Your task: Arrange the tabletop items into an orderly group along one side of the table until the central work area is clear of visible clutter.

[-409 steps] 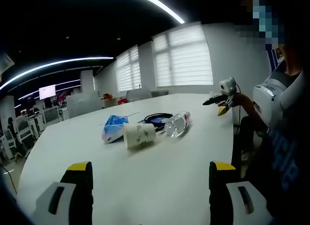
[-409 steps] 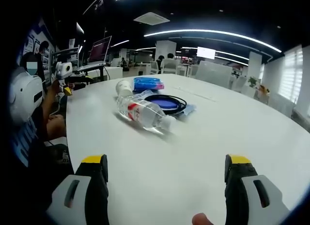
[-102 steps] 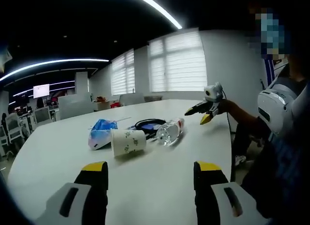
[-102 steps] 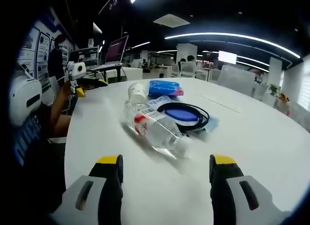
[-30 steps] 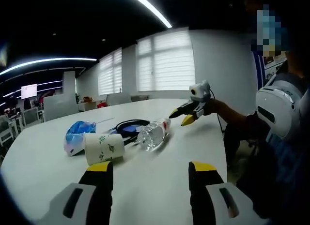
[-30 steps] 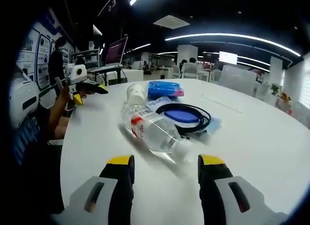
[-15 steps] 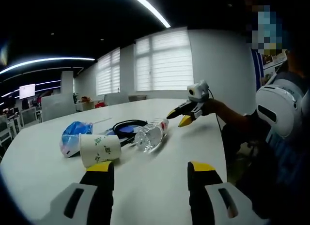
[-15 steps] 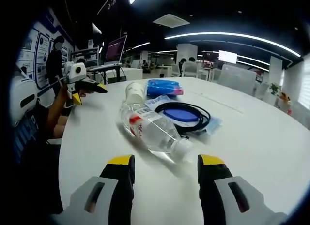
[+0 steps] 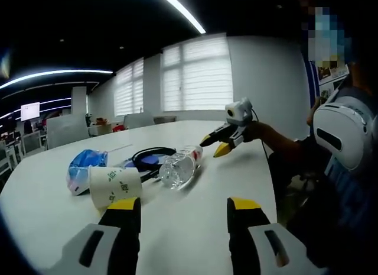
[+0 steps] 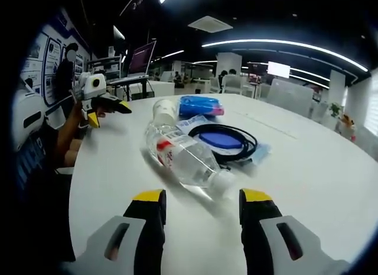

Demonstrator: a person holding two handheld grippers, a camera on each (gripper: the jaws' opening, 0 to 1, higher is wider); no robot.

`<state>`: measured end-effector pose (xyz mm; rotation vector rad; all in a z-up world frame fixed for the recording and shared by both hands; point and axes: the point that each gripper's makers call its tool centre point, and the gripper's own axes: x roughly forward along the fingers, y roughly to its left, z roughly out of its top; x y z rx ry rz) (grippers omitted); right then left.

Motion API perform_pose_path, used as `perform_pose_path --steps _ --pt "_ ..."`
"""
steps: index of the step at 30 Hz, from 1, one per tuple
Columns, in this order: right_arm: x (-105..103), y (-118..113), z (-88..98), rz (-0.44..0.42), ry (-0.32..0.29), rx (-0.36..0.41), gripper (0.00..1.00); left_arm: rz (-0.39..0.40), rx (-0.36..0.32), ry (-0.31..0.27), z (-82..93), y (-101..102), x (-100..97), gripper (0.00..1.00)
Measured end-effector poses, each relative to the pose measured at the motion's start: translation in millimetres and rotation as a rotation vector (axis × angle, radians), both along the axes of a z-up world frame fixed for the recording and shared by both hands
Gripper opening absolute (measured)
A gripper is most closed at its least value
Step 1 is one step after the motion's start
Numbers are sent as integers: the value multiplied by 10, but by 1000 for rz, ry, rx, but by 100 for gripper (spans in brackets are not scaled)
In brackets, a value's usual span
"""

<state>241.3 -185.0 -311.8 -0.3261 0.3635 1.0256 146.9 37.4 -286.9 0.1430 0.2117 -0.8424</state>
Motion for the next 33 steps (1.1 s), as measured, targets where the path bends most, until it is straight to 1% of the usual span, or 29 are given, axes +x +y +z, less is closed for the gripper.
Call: perform_pose_path --steps 7,18,27,33 --pt "1 -5 -7 0 -2 -4 44 -1 -10 -1 0 -25 16 57" --pt "23 -9 -19 -2 -4 -4 42 -10 -12 3 -30 -126 57 55" --pt "44 -11 -26 -2 -9 -8 41 -24 -3 10 -66 -194 81 55" --pt "54 -3 -59 6 -9 -26 39 -28 -10 11 -77 -237 93 54"
